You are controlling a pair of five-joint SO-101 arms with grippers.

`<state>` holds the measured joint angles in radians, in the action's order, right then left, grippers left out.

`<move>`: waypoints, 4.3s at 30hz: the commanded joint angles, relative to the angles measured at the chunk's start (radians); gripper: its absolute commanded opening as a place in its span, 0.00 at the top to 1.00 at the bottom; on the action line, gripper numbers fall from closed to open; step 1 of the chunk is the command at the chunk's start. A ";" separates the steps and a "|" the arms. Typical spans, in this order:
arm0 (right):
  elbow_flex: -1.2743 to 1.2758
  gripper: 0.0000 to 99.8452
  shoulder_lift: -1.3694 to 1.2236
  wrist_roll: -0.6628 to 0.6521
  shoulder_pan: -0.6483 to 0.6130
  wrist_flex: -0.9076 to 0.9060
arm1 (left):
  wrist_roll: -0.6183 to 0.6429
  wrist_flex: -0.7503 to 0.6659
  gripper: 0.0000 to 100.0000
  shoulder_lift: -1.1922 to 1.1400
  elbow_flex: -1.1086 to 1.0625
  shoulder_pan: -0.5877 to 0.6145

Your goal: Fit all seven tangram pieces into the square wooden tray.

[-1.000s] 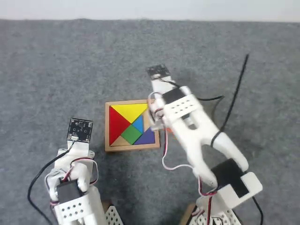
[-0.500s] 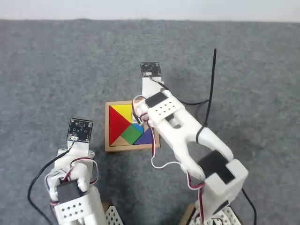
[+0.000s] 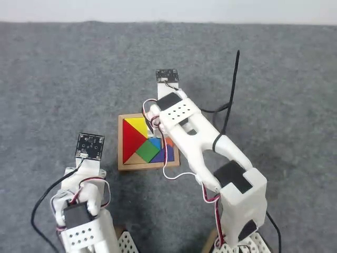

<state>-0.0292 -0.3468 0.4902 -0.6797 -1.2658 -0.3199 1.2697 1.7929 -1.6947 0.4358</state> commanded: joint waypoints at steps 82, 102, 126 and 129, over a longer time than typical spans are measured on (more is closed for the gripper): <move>1.459 0.71 1.247 -1.841 0.027 0.677 | -0.005 0.003 0.98 0.021 0.010 0.005; 1.332 0.70 0.878 -1.844 0.027 0.897 | -0.005 0.003 0.98 0.021 0.010 0.005; 1.315 0.88 0.745 -1.873 0.018 0.986 | -0.005 0.003 0.98 0.021 0.010 0.005; 1.315 0.89 0.745 -1.870 0.016 0.995 | -0.005 0.003 0.98 0.021 0.010 0.005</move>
<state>1.3318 0.4266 -1.3740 -0.6644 -0.2977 -0.3199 1.2697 1.7929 -1.6947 0.4358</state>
